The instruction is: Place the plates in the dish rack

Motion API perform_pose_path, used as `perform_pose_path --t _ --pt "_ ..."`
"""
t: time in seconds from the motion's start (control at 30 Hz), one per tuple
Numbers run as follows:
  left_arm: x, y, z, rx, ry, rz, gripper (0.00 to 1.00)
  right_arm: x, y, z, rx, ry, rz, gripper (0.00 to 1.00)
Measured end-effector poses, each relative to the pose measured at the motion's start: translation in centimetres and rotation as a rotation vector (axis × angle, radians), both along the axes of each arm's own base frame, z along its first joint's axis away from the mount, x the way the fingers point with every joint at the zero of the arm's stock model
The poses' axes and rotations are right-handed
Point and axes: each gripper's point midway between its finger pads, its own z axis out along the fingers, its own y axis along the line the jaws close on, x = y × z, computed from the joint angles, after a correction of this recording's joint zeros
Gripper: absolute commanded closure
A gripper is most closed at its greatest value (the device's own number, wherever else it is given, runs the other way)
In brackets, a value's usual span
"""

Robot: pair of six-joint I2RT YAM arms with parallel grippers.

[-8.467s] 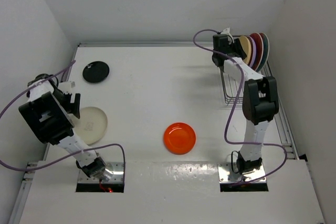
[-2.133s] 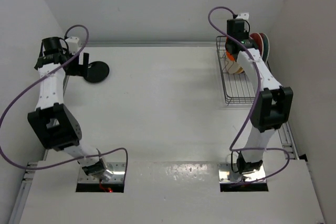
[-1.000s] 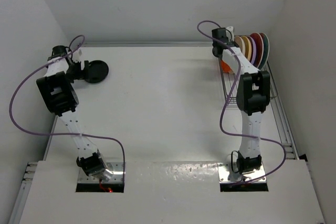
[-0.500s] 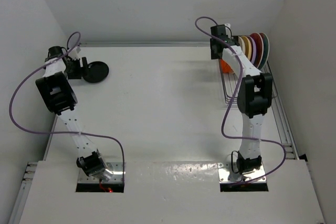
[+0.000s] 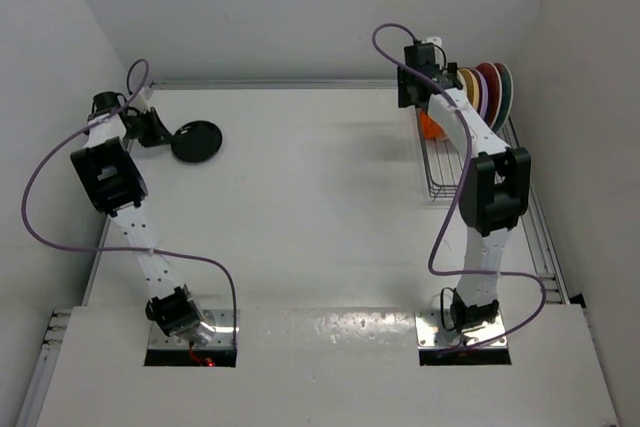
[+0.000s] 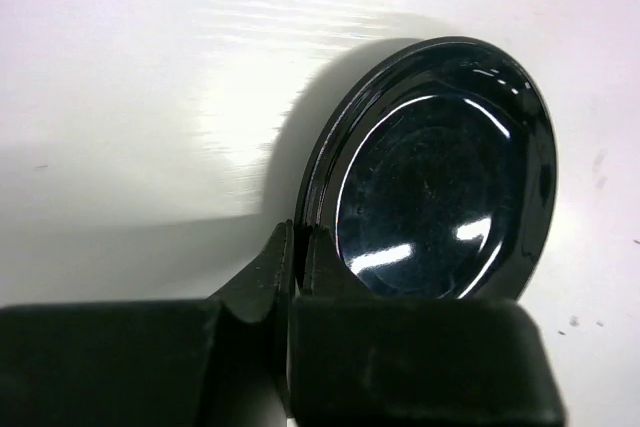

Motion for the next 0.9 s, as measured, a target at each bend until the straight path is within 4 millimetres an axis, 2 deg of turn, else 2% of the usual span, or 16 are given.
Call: perform_pose_path --t 0.17,0.23,0.27,0.37,0.47,0.5,0.53,0.6,0.7,0.77,0.83,0.9 --pt "-0.6 -2.2 -0.1 -0.081 -0.008 -0.064 1.00 -0.1 0.5 0.8 0.021 -0.018 0.028 0.07" --pt "-1.3 -3.8 0.0 -0.090 0.000 -0.118 1.00 -0.1 1.6 0.8 0.045 -0.013 0.088 0.00" --pt "-1.8 -4.9 0.1 -0.089 0.007 -0.152 1.00 -0.2 2.4 0.8 0.060 -0.006 0.134 0.00" --pt "-2.7 -9.6 1.2 -0.082 0.022 -0.289 1.00 -0.9 7.4 0.8 0.171 0.020 0.360 0.00" --pt "-2.9 -15.6 3.8 -0.044 -0.021 -0.453 1.00 -1.9 14.6 1.5 0.334 0.015 0.610 0.00" --pt "-3.0 -18.4 5.5 -0.025 -0.054 -0.525 1.00 -2.5 17.0 1.8 0.384 0.010 0.682 0.00" --pt "-3.0 -19.6 6.4 -0.019 -0.072 -0.555 1.00 -3.1 19.2 2.1 0.431 0.005 0.747 0.00" --pt "-3.7 -23.8 9.3 -0.008 -0.131 -0.651 1.00 -4.6 23.8 2.4 0.540 -0.003 0.875 0.00" --pt "-5.7 -29.1 13.3 -0.008 -0.203 -0.786 1.00 -6.8 29.0 2.0 0.701 0.029 1.013 0.02" --pt "-7.1 -31.5 15.4 -0.016 -0.236 -0.861 1.00 -7.7 30.9 0.9 0.794 0.073 1.058 0.06" --pt "-8.2 -32.8 16.8 -0.025 -0.254 -0.913 1.00 -8.8 31.3 -0.7 0.868 0.128 1.066 0.08" --pt "-9.1 -33.3 17.6 -0.042 -0.260 -0.942 1.00 -10.2 30.8 -3.0 0.910 0.198 1.044 0.16"
